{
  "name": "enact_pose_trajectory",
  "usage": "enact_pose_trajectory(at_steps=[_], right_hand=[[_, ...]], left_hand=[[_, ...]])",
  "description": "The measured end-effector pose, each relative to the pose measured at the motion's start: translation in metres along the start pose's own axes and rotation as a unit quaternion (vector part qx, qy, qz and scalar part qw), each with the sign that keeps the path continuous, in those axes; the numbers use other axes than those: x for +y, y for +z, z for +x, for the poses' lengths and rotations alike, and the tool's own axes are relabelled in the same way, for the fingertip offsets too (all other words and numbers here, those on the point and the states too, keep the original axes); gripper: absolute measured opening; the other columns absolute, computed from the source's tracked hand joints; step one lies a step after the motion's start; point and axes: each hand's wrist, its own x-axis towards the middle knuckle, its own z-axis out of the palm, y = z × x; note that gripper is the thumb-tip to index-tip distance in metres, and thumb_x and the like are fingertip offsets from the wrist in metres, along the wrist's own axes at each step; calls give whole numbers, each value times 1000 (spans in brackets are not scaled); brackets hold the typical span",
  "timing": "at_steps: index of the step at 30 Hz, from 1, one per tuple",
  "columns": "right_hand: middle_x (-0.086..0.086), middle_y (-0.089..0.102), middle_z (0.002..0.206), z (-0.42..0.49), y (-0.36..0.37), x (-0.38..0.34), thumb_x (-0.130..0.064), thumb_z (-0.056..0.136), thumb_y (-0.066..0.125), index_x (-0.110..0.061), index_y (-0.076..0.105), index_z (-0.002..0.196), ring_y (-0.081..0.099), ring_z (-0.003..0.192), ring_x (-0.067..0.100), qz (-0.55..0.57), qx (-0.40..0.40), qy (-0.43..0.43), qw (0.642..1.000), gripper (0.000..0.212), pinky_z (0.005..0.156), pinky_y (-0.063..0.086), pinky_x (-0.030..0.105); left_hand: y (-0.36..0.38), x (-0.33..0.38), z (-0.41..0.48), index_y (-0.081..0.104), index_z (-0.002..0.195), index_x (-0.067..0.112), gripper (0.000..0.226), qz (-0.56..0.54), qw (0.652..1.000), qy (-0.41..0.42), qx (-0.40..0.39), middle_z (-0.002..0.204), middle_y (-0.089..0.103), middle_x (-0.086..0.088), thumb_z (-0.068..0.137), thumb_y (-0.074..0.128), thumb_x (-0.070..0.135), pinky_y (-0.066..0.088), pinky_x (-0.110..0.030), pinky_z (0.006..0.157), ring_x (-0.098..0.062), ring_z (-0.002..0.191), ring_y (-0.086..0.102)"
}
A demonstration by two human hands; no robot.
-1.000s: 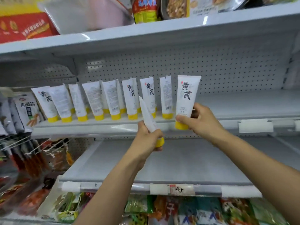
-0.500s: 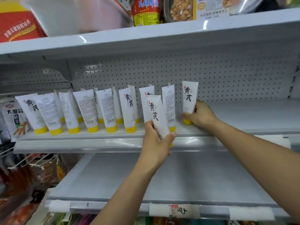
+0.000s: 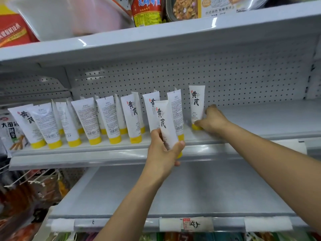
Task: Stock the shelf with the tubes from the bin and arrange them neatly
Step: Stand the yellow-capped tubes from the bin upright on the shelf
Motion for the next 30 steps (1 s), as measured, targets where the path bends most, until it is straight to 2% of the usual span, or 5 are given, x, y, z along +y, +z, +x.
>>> enact_pose_trajectory(at_steps=[3, 9, 15, 22, 30], right_hand=[[6, 54, 101, -34, -15, -13, -21, 84, 67, -6, 45, 111, 57, 94, 27, 55, 40, -57, 996, 38, 74, 44, 34], [6, 66, 94, -97, -30, -27, -8, 81, 68, -12, 59, 106, 62, 81, 14, 206, -274, -140, 929, 27, 74, 48, 32], [-5, 73, 85, -101, -16, -23, -18, 78, 76, -20, 67, 107, 67, 73, 3, 217, -195, -168, 942, 29, 63, 52, 24], [2, 72, 93, -75, -31, -22, -13, 83, 69, -13, 68, 102, 65, 77, 14, 186, -34, -160, 969, 19, 65, 53, 27], [7, 71, 100, -44, -23, -1, -16, 81, 73, -8, 68, 108, 67, 88, 20, 143, -35, -92, 985, 28, 81, 56, 39]], left_hand=[[3, 6, -4, 39, 120, 25, 50, 8, 1000, 6, 4, 112, 54, 9, 84, 73, 23, 56, -27, 54, -20, 94, 62], [18, 17, -6, 43, 115, 20, 53, 17, 999, 25, 43, 102, 59, 4, 77, 79, 23, 52, -27, 47, -21, 84, 65], [30, 24, -13, 46, 112, 23, 46, 16, 998, 42, 33, 98, 63, 7, 78, 71, 6, 59, -32, 53, -10, 80, 68], [13, 12, -4, 54, 117, 29, 36, 190, 977, 84, 52, 104, 59, 13, 85, 68, 38, 52, -31, 82, -3, 90, 55], [1, -1, -2, 58, 106, 33, 19, 288, 951, 92, 66, 102, 58, 16, 87, 63, 33, 53, -36, 82, -5, 92, 57]])
